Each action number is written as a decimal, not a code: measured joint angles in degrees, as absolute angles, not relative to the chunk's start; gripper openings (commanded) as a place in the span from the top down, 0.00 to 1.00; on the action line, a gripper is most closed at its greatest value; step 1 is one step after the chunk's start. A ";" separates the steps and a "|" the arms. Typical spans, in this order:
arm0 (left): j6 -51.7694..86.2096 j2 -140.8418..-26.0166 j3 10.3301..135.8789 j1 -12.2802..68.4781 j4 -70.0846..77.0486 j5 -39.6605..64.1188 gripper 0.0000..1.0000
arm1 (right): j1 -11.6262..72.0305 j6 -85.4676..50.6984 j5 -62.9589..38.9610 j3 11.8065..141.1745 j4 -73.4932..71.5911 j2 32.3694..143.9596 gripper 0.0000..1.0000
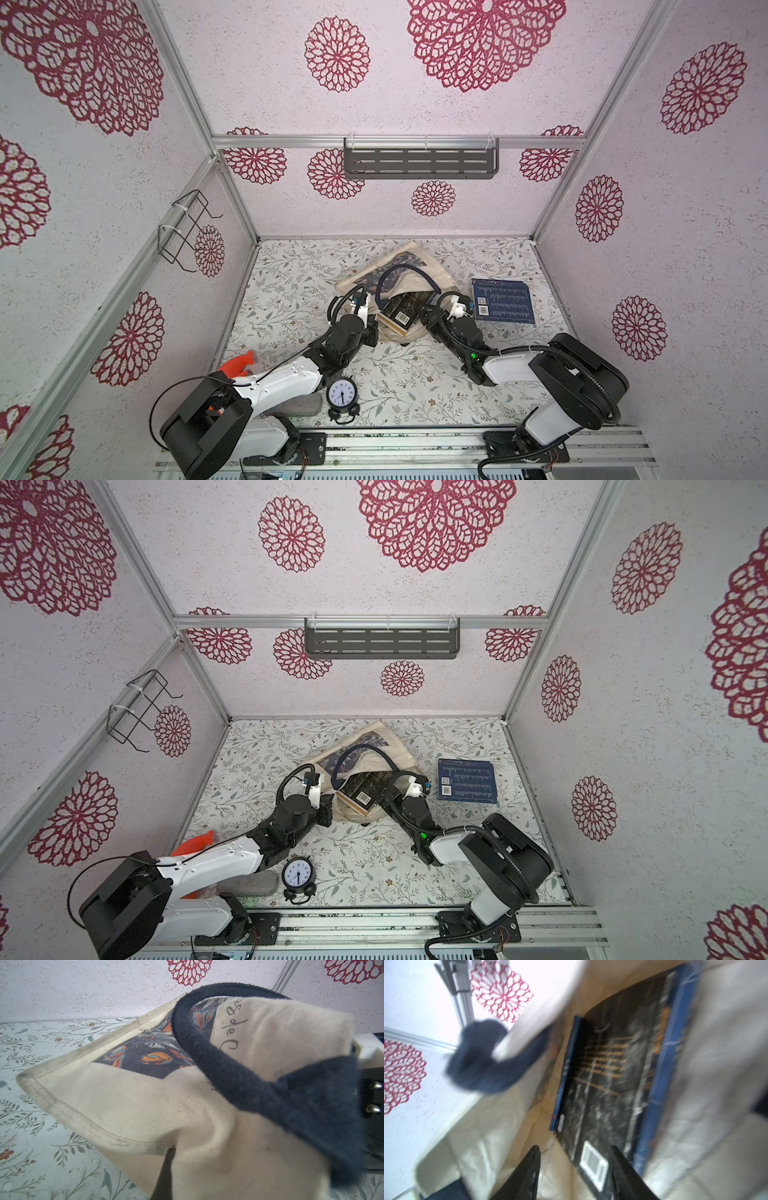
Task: Take out the books from the canvas bag
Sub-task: Pick up the book from the canvas bag.
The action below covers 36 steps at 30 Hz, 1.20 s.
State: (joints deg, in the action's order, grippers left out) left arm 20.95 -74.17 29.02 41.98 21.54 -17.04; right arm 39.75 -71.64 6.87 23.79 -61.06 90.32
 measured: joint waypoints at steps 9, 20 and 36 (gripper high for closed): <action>20.95 -74.30 29.15 42.02 21.50 -17.02 1.00 | 38.72 -72.03 7.27 23.29 -58.04 90.41 0.48; 20.62 -74.54 29.26 42.09 21.50 -17.04 1.00 | 38.72 -71.13 5.76 27.24 -59.92 95.96 0.49; 20.58 -75.16 29.63 42.13 21.04 -17.04 1.00 | 38.68 -71.20 3.73 32.12 -62.28 103.81 0.48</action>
State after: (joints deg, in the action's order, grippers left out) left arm 20.58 -75.16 29.63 42.13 21.04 -17.04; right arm 38.68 -71.20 3.73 32.12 -62.28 103.81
